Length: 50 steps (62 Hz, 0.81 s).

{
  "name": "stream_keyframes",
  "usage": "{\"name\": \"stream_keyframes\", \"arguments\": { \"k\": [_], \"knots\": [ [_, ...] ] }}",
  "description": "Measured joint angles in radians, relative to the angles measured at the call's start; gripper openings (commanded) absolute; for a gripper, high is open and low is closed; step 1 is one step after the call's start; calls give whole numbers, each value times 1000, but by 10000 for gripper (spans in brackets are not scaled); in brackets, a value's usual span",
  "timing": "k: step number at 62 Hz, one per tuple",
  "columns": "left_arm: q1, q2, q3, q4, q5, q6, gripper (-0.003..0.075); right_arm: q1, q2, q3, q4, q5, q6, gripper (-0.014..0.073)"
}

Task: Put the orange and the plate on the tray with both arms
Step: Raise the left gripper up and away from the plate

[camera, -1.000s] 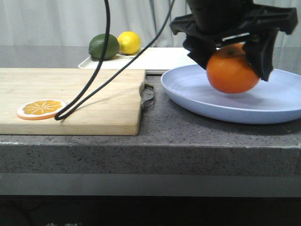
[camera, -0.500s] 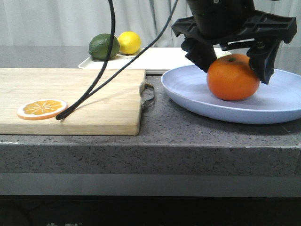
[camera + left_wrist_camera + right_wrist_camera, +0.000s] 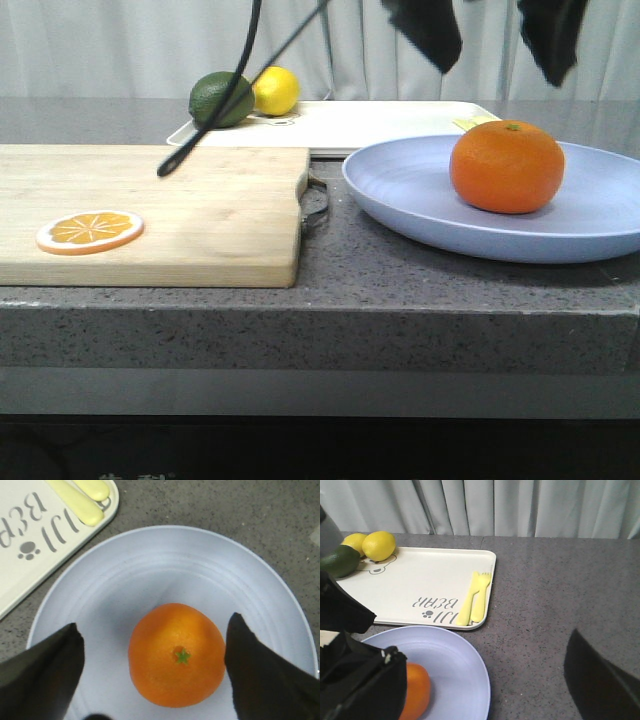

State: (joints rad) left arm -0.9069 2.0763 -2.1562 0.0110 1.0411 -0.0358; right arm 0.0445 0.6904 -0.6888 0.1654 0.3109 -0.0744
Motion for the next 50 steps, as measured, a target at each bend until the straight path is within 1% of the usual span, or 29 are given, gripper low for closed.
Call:
{"name": "stream_keyframes", "arguments": {
  "k": [3, 11, 13, 31, 50],
  "knots": [
    [0, 0, -19, 2, 28, 0, 239, 0, 0, 0, 0, 0, 0, 645],
    [0, 0, -28, 2, 81, 0, 17, 0, 0, 0, 0, 0, 0, 645],
    [0, 0, -28, 2, 93, 0, -20, 0, 0, 0, 0, 0, 0, 645],
    [0, 0, -29, 2, 201, 0, -18, 0, 0, 0, 0, 0, 0, 645],
    [0, 0, -29, -2, 210, 0, -18, 0, 0, 0, 0, 0, 0, 645]
  ]
}}
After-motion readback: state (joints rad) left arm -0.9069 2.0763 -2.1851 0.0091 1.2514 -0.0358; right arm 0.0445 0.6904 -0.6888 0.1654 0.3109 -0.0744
